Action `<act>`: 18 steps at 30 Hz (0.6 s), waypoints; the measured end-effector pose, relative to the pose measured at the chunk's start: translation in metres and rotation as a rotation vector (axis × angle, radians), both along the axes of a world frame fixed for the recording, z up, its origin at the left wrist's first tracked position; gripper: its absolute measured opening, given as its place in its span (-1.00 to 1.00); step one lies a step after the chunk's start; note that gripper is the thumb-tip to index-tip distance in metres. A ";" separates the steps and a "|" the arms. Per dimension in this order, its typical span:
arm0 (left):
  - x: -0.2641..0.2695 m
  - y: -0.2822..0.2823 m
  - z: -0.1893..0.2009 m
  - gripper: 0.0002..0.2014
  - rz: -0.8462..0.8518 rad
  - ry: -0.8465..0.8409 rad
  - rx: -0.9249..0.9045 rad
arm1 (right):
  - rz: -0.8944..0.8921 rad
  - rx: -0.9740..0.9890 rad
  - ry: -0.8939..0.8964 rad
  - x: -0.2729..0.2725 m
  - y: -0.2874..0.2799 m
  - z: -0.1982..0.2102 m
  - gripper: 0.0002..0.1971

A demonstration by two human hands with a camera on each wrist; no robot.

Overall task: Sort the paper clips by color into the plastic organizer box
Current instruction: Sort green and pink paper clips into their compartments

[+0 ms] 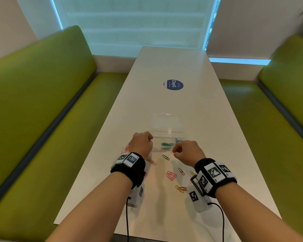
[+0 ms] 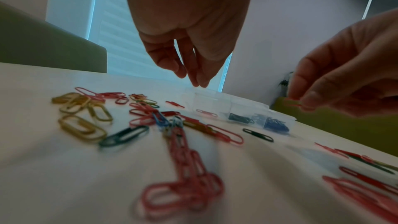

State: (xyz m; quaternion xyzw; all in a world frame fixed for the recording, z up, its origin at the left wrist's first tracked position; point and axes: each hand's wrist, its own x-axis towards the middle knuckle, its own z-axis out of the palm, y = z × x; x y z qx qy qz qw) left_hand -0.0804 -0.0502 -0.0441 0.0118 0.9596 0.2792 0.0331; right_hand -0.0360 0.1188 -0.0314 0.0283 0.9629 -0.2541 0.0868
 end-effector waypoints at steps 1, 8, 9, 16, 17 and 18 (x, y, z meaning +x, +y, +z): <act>-0.001 -0.002 0.000 -0.73 0.008 0.015 0.008 | -0.002 -0.001 0.015 -0.003 -0.003 0.001 -0.83; -0.002 -0.018 0.001 -0.74 0.042 0.074 0.014 | -0.029 -0.012 0.089 -0.028 -0.032 0.003 -0.78; -0.001 -0.020 0.000 -0.74 0.045 0.074 0.013 | -0.028 -0.014 0.084 -0.031 -0.035 0.004 -0.78; 0.007 -0.034 -0.005 -0.75 0.045 0.032 -0.014 | -0.013 0.004 0.061 -0.044 -0.047 0.000 -0.75; 0.008 -0.035 -0.005 -0.75 0.043 0.025 -0.019 | -0.013 -0.004 0.063 -0.044 -0.047 -0.001 -0.75; 0.009 -0.035 -0.005 -0.76 0.039 0.018 -0.024 | -0.014 -0.015 0.066 -0.044 -0.047 -0.002 -0.75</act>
